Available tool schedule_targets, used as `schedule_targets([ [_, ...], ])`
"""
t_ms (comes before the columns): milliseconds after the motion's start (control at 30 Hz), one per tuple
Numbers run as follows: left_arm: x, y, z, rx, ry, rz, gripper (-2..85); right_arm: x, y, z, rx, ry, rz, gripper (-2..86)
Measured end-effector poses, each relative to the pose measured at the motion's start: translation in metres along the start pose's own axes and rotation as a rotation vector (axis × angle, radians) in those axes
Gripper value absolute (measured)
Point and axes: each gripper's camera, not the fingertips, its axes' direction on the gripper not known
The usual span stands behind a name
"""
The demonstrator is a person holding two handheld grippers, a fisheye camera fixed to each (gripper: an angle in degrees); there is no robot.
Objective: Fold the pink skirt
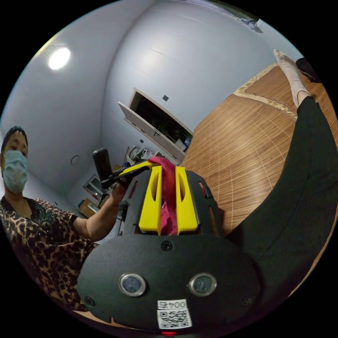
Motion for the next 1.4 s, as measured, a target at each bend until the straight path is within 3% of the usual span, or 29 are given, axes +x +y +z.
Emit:
schedule_targets([
  [200, -0.054, -0.02, -0.146, 0.286, 0.013, -0.232, 0.8, -0.001, 0.006, -0.008, 0.042, -0.079, 0.03, 8.7],
  [500, -0.039, -0.045, -0.308, 0.599, -0.173, -0.277, 0.6, -0.06, 0.005, 0.033, -0.098, -0.038, -0.08, 8.2],
  [767, -0.025, -0.053, -0.338, 0.662, -0.215, -0.328, 0.5, -0.149, -0.003, 0.12, -0.217, 0.02, -0.182, 14.3],
  [867, -0.024, -0.056, -0.343, 0.674, -0.206, -0.348, 0.5, -0.147, 0.006, 0.146, -0.233, -0.03, -0.08, 16.2],
  [1000, -0.021, -0.058, -0.35, 0.682, -0.189, -0.359, 0.4, -0.123, 0.022, 0.175, -0.257, -0.242, 0.139, 17.5],
  [1200, -0.023, -0.059, -0.365, 0.68, -0.171, -0.358, 0.6, -0.104, 0.029, 0.178, -0.095, -0.304, 0.256, 20.6],
  [1400, -0.038, -0.056, -0.38, 0.669, -0.165, -0.38, 0.5, -0.089, 0.024, 0.202, -0.144, -0.341, 0.309, 15.8],
])
